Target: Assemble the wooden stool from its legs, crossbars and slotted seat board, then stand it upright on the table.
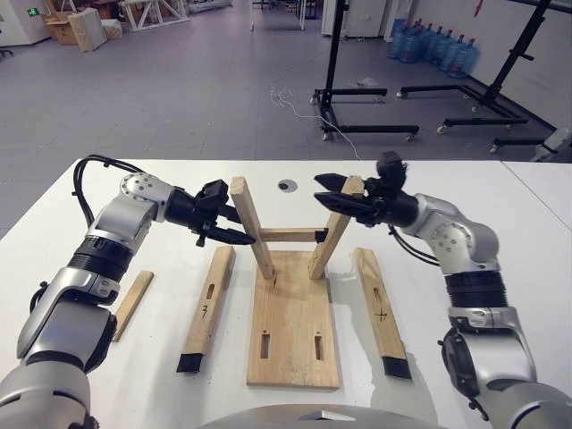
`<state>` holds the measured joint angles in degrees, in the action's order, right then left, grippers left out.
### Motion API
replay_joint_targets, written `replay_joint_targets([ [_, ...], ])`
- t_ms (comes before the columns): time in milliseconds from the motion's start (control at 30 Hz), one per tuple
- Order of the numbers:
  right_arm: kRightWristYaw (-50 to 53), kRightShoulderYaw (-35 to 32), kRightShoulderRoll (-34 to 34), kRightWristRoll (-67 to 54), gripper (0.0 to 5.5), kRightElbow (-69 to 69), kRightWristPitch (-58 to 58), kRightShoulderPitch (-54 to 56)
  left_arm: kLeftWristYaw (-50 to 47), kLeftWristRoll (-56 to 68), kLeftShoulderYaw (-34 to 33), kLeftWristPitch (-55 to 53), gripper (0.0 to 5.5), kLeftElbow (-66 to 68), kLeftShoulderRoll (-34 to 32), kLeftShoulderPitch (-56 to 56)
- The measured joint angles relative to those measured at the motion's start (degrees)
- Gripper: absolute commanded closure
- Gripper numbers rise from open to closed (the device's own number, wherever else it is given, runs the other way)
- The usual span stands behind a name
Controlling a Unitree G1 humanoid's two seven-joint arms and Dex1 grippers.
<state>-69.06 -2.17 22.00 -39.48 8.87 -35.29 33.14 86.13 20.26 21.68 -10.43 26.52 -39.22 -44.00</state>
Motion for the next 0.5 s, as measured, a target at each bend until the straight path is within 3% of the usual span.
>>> replay_joint_targets([
  [367, 0.8, 1.9, -1.5, 3.5, 2.11, 0.7, 2.4, -0.1, 1.9, -1.1, 1.0, 0.9, 3.5, 4.8, 0.7, -3.0],
  [500, 2.3, -3.2, -0.7, -0.8, 2.11, -1.3, 0.3, -1.4, 1.8, -2.1, 1.1, 2.0, 3.5, 4.9, 1.7, -3.6],
])
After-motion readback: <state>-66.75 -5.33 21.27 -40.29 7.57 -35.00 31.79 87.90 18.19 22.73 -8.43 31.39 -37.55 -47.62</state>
